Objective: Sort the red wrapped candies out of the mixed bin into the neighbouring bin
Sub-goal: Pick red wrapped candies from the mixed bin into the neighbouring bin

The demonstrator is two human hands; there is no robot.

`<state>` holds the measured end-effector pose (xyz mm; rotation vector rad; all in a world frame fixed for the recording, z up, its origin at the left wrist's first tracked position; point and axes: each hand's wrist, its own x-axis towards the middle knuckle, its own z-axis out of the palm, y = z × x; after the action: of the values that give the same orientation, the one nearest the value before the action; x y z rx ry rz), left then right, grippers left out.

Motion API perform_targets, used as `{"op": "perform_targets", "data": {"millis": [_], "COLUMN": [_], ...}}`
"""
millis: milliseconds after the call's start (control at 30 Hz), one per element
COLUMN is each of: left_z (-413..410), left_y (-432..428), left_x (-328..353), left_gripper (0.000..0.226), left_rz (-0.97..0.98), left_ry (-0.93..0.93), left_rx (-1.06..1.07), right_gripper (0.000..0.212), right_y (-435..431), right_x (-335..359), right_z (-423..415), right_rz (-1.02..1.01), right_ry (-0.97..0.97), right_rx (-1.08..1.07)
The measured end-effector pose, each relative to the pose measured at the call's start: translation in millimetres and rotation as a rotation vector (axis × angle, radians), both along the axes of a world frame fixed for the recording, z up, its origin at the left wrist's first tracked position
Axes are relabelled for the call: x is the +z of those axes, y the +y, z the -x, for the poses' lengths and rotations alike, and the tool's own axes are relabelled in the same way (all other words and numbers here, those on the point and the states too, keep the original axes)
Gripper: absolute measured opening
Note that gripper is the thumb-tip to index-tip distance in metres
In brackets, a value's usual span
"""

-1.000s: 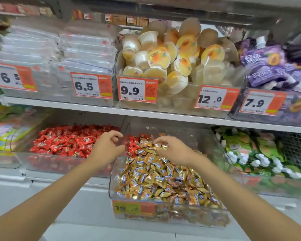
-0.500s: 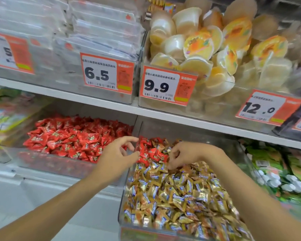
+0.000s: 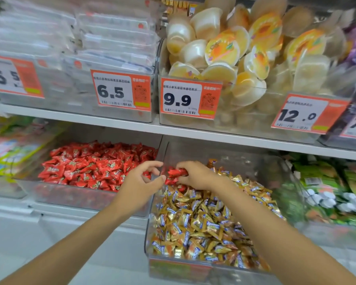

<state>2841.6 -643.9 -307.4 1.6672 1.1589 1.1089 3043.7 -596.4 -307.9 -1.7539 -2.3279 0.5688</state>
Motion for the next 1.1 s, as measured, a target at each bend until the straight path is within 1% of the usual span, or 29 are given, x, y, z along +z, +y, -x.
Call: {"op": "perform_targets", "data": {"millis": [67, 133, 200, 233, 300, 367, 433, 500, 533, 567, 633, 667, 700, 767, 800, 833, 867, 900, 967, 1033, 1100], "left_z": [0, 1, -1, -2, -6, -14, -28, -46, -53, -60, -66, -66, -66, -66, -66, -67, -68, -68, -69, -71, -73], "left_y": [3, 5, 4, 3, -2, -9, -16, -25, -28, -29, -24, -21, -18, -13, -11, -11, -11, -11, -10, -7, -3], "left_x": [1, 4, 8, 12, 22, 34, 42, 43, 41, 38, 30, 27, 25, 22, 22, 24, 26, 28, 29, 26, 23], "left_gripper": [0.029, 0.03, 0.032, 0.034, 0.039, 0.037, 0.029, 0.02, 0.02, 0.025, 0.042, 0.042, 0.035, 0.016, 0.011, 0.016, 0.022, 0.023, 0.017, 0.012, 0.008], "left_rz": [0.008, 0.017, 0.005, -0.024, -0.117, -0.232, -0.292, -0.262, -0.223, -0.187, -0.126, -0.114, -0.116, -0.125, -0.128, -0.134, -0.133, -0.127, -0.084, -0.056, -0.037], "left_ry": [0.018, 0.033, 0.085, 0.138, 0.251, 0.353, 0.409, 0.451, 0.511, 0.612, 0.842, 0.918, 0.952, 0.927, 0.893, 0.852, 0.809, 0.758, 0.687, 0.649, 0.675], "left_rx": [-0.015, -0.021, -0.003, 0.018, 0.058, 0.036, -0.068, -0.213, -0.28, -0.343, -0.434, -0.447, -0.437, -0.374, -0.338, -0.295, -0.244, -0.19, -0.126, -0.132, -0.165], "right_gripper": [0.012, 0.012, 0.024, 0.029, 0.025, 0.024, 0.027, 0.032, 0.035, 0.035, 0.024, 0.019, 0.017, 0.023, 0.026, 0.025, 0.019, 0.015, 0.014, 0.015, 0.01], "right_y": [-13, -30, -49, -57, -71, -81, -89, -95, -96, -98, -102, -105, -108, -113, -115, -115, -117, -117, -117, -118, -117], "right_x": [16, 27, 35, 37, 38, 38, 38, 40, 41, 43, 44, 42, 40, 29, 23, 18, 15, 15, 19, 27, 33], "right_z": [-19, -43, -65, -73, -85, -92, -94, -94, -95, -93, -88, -84, -80, -71, -68, -66, -66, -68, -76, -86, -94], "right_rz": [0.04, 0.077, 0.168, 0.198, 0.2, 0.194, 0.175, 0.114, 0.077, 0.052, 0.046, 0.055, 0.068, 0.09, 0.072, 0.035, 0.012, 0.018, 0.053, 0.045, 0.047], "right_ry": [0.153, 0.369, 0.577, 0.649, 0.74, 0.825, 0.815, 0.738, 0.714, 0.707, 0.697, 0.662, 0.598, 0.423, 0.334, 0.269, 0.254, 0.291, 0.441, 0.544, 0.609], "right_rx": [-0.065, -0.155, -0.237, -0.264, -0.311, -0.379, -0.408, -0.428, -0.447, -0.463, -0.44, -0.392, -0.336, -0.228, -0.176, -0.142, -0.127, -0.135, -0.189, -0.252, -0.304]}}
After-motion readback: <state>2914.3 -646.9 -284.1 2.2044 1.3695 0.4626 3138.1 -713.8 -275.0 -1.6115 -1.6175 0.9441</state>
